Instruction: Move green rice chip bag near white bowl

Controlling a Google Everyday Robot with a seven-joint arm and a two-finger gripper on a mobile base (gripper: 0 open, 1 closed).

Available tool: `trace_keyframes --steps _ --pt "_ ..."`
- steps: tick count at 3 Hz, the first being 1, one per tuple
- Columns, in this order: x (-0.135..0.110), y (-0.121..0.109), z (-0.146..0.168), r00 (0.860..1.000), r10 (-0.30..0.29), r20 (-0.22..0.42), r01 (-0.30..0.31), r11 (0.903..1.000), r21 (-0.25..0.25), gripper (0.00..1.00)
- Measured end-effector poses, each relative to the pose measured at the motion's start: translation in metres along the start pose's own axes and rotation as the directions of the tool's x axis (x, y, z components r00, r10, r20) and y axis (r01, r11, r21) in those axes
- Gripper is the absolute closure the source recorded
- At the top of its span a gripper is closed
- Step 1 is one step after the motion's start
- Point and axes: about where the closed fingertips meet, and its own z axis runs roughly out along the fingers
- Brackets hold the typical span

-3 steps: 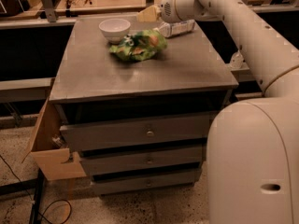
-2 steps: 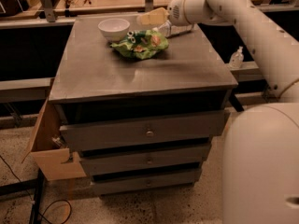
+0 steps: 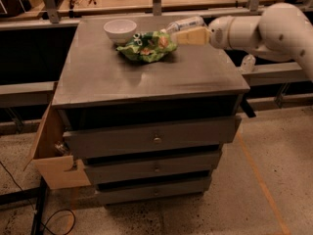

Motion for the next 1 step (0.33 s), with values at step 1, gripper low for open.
trace_keyframes --steps 1 --pt "0.0449 -0.0114 -0.0231 0.999 0.028 -0.037 -0.027 0.9994 0.021 0.0"
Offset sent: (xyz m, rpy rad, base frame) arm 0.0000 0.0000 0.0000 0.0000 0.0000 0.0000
